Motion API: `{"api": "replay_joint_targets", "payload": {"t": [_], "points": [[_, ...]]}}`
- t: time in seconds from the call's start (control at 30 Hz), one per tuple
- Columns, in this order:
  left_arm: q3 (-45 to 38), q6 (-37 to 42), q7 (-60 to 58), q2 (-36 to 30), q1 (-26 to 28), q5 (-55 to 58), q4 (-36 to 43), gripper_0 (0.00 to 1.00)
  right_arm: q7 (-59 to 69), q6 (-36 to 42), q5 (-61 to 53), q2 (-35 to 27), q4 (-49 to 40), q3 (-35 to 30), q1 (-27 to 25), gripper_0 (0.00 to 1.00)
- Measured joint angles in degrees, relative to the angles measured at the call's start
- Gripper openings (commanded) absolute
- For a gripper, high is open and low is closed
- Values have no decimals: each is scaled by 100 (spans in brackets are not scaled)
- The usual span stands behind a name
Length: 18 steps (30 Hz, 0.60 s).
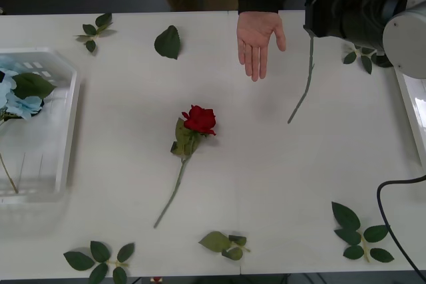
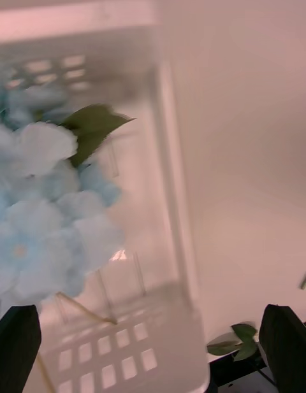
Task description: Place the red flowers into the right box and the blue flowers into the left box. If a person shows an open palm, hand one flower to the person first, then continue sorting.
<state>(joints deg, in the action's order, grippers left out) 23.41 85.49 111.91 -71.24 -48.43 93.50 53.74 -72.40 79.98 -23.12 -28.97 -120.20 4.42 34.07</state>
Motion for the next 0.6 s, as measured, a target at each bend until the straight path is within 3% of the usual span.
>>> {"api": "replay_joint_targets", "payload": {"t": [0.17, 0.23, 0.4, 0.6], "points": [[9, -65, 849, 227, 0, 1172, 25, 100, 433, -1877, 1136, 135, -107, 627, -221, 0], [9, -201, 974, 460, 0, 1419, 26, 100, 962, -2299, 1673, 241, -101, 916, -323, 0], [9, -606, 1379, 1169, -1, 1580, 29, 100, 1751, -2635, 2806, 671, -73, 1342, -378, 0], [9, -1216, 3057, 1833, -1, 1580, 267, 100, 2390, -2928, 3621, 839, -14, 1680, -378, 0]]}}
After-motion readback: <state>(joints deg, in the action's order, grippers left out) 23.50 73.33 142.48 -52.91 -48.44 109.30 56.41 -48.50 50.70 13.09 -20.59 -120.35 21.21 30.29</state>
